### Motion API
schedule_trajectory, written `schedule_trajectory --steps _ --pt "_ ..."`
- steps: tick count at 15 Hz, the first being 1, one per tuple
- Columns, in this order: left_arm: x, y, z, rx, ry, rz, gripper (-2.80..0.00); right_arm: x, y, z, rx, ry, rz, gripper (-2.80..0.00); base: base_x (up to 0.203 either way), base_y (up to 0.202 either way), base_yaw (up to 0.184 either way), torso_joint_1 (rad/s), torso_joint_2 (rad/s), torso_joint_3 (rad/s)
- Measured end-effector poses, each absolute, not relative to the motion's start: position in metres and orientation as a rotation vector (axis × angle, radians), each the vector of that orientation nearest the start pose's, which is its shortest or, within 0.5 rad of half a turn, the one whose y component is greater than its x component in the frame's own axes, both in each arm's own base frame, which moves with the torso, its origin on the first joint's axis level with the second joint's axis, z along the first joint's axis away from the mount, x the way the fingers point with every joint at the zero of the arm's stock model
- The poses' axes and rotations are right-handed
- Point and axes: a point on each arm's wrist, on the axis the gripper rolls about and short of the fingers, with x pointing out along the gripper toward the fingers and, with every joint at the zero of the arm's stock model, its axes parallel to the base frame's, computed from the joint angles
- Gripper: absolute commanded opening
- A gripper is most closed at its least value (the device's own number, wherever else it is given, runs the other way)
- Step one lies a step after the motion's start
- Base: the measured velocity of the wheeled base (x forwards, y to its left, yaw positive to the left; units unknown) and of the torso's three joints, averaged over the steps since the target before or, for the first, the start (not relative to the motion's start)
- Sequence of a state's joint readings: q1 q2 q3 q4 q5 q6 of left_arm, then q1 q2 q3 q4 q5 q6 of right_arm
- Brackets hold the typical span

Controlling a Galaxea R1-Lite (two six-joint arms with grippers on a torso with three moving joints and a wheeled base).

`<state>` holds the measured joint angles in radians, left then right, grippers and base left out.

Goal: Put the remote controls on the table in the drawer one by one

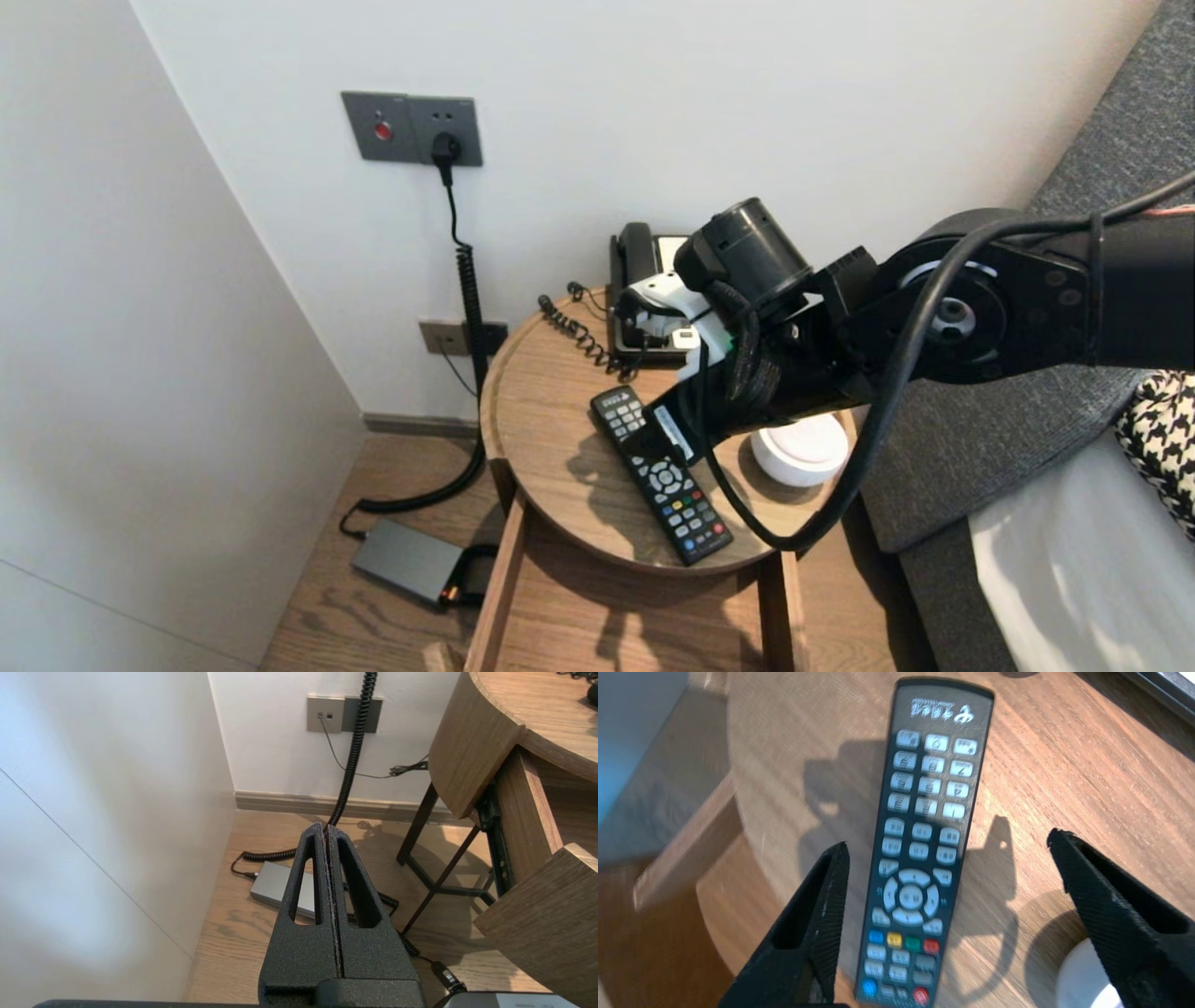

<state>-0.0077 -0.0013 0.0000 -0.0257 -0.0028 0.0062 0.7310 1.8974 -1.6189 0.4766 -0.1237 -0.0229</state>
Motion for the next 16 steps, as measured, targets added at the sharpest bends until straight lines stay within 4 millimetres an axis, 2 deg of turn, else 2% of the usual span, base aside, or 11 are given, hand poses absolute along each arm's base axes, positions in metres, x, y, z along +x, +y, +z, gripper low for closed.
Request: schedule_trajectory --steps 5,16 --pt "-0.023 0.0 0.078 0.006 -0.027 -0.011 -2.8 0.269 0.245 0.229 -0.33 0.699 0.58 0.0 0.0 0.0 0.0 0.0 0.0 0.0" --pt "-0.023 0.0 0.078 0.006 -0.027 -0.011 -2.8 0.286 0.259 0.206 -0.293 0.725 0.56 0.0 0.0 0.0 0.0 0.0 0.0 0.0"
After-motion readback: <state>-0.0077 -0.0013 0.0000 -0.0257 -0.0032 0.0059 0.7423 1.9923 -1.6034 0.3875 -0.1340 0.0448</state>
